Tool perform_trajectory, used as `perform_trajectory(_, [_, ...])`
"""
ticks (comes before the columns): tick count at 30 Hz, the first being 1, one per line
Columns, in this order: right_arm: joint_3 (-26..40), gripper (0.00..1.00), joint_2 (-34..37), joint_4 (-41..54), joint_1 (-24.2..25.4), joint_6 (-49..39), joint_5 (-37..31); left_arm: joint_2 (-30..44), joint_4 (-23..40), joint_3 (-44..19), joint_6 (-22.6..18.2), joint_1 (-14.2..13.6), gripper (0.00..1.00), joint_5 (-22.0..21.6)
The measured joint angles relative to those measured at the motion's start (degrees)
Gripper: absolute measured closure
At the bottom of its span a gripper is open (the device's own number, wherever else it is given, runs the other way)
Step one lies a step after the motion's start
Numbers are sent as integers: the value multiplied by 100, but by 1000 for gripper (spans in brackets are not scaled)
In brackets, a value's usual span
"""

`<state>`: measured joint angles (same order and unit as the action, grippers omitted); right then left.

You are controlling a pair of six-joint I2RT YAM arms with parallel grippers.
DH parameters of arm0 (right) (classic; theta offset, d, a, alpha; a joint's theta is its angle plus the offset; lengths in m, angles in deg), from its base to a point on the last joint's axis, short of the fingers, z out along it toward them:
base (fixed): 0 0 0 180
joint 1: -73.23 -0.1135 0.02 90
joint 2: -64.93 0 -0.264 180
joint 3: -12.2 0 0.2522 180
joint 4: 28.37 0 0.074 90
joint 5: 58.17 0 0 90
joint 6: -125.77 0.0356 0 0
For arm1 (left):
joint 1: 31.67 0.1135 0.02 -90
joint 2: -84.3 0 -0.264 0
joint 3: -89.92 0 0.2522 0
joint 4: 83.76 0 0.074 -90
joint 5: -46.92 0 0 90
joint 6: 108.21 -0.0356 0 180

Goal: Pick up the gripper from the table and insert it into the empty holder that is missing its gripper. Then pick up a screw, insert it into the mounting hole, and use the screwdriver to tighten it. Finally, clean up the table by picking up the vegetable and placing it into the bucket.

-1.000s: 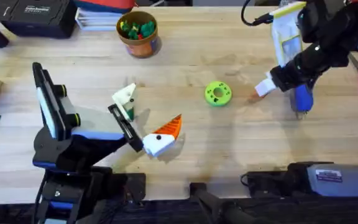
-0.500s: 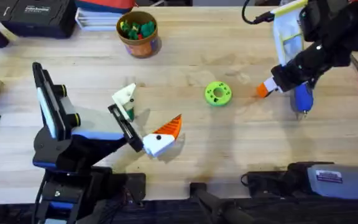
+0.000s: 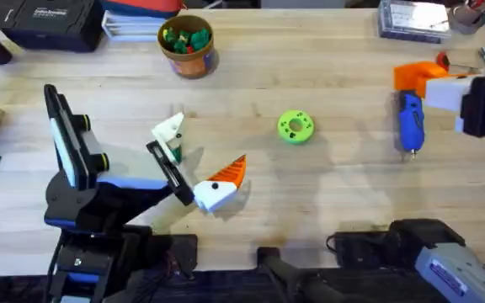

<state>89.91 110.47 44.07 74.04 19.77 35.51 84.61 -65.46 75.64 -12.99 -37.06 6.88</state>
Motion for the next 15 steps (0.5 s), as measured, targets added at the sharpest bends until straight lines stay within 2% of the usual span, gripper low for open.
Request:
perform_trajectory(6, [-804,989,-188,-1257,7,585,2069,-2,0,1,1,0,15,-1])
perform_trajectory(11, [-1543,990,333,-2504,7,1645,3532,0,0,-1,1,0,15,-1])
perform_trajectory(15, [-1731,990,934,-2835,-70,2421,4318,-2,0,-1,1,0,15,-1])
